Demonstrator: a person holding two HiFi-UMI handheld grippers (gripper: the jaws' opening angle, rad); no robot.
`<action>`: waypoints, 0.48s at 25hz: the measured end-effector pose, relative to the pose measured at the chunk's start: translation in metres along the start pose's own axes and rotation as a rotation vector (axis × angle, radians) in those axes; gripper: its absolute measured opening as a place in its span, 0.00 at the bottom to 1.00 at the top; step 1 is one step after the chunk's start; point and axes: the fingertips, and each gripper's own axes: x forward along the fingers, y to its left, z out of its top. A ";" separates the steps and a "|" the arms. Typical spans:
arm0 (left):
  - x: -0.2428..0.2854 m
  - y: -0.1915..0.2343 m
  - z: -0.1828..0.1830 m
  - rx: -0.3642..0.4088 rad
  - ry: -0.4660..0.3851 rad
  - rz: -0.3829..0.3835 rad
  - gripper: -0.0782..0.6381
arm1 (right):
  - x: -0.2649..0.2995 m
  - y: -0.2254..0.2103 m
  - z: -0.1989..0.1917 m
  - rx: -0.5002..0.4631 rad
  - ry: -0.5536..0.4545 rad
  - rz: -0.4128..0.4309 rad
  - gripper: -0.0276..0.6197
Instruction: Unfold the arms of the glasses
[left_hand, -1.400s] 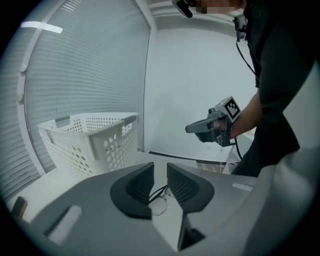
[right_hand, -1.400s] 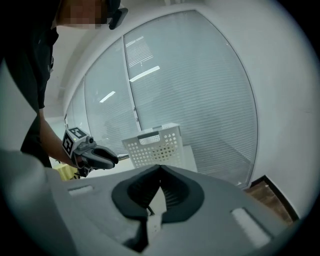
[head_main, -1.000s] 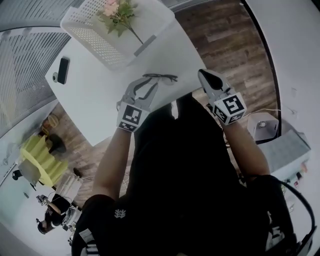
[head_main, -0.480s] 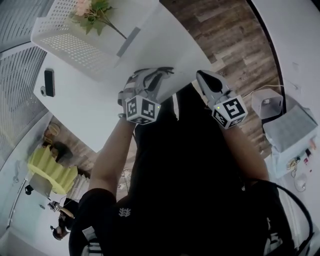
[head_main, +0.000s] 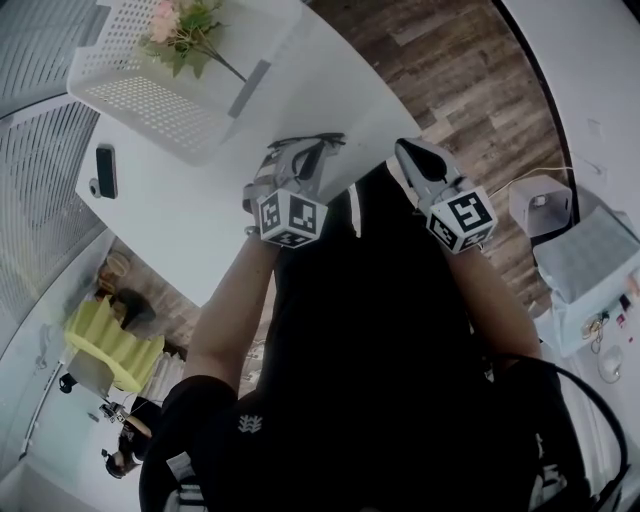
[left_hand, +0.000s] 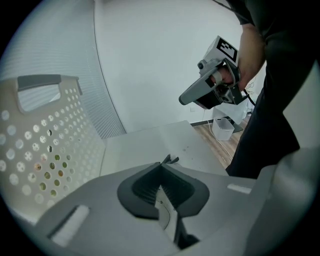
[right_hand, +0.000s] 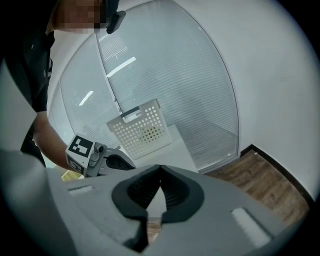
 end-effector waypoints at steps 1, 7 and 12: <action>-0.001 0.000 0.000 0.011 0.002 0.009 0.11 | 0.001 0.001 0.001 -0.003 0.000 0.004 0.04; 0.001 0.002 -0.010 0.072 0.054 0.038 0.35 | -0.001 -0.004 -0.001 -0.011 0.015 0.013 0.04; 0.011 0.007 -0.020 0.081 0.109 0.047 0.37 | -0.005 -0.010 -0.006 -0.005 0.026 0.005 0.04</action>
